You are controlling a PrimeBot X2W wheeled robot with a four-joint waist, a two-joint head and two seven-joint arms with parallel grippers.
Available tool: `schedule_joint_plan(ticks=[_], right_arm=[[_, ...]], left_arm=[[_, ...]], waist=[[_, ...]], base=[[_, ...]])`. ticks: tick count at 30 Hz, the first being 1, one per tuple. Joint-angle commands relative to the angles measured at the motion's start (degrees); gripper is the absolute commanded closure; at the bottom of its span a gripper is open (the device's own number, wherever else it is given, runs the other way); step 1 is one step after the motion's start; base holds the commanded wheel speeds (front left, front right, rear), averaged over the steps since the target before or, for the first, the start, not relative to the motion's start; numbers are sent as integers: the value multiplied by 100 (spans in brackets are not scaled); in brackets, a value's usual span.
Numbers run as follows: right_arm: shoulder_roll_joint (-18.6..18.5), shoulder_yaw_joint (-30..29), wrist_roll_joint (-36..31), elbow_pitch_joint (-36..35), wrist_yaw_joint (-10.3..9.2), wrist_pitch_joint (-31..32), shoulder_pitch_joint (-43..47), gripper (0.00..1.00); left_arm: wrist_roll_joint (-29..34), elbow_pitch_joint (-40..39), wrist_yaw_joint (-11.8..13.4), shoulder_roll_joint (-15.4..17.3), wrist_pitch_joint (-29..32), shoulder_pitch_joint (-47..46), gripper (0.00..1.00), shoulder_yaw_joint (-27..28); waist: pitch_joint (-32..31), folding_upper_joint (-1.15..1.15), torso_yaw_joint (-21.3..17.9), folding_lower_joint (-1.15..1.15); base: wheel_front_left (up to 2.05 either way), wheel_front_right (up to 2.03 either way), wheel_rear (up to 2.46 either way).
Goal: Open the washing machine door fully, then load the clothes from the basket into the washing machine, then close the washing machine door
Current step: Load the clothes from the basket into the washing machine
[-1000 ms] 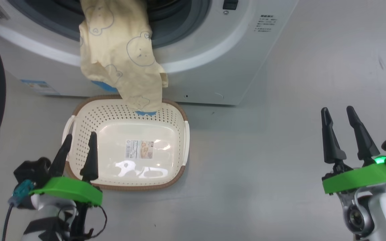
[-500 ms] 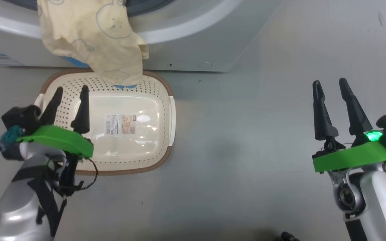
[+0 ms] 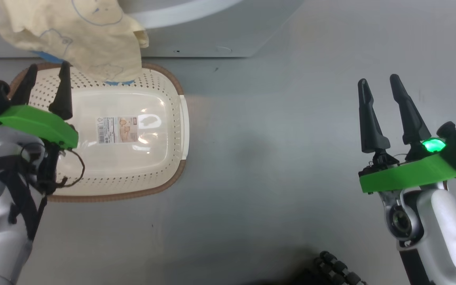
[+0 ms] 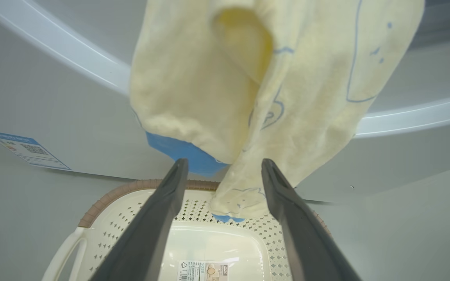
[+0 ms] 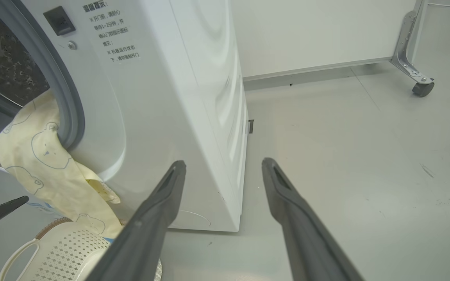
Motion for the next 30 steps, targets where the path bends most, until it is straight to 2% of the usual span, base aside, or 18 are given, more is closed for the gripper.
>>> schedule_joint_plan(ticks=[1,14,26,27,28,30], right_arm=[[8,131,-69,-197,9,-36,-19,0],[70,319,-92,-250,9,-36,-76,0],[111,401,-110,-263,9,-36,-62,0],[112,399,-111,-267,9,-36,-65,0],[114,399,-113,-270,9,-36,-67,0],[117,403,-116,-274,9,-36,-67,0]], left_arm=[[-71,-23,-11,294,-38,-235,0,109],[-205,296,-11,600,-38,-842,0,-158],[-430,42,-11,872,-38,-1053,0,-588],[-440,6,-11,890,-38,-1060,13,-613],[-455,-38,-11,902,-38,-1062,50,-638],[-496,-116,-11,933,-38,-1055,79,-681]], waist=[[128,0,-59,0],[369,0,-286,0],[390,0,-386,0],[386,0,-389,0],[380,0,-392,0],[366,0,-396,0]], base=[[0,0,0],[0,0,0],[0,0,0],[0,0,0],[0,0,0],[0,0,0]])
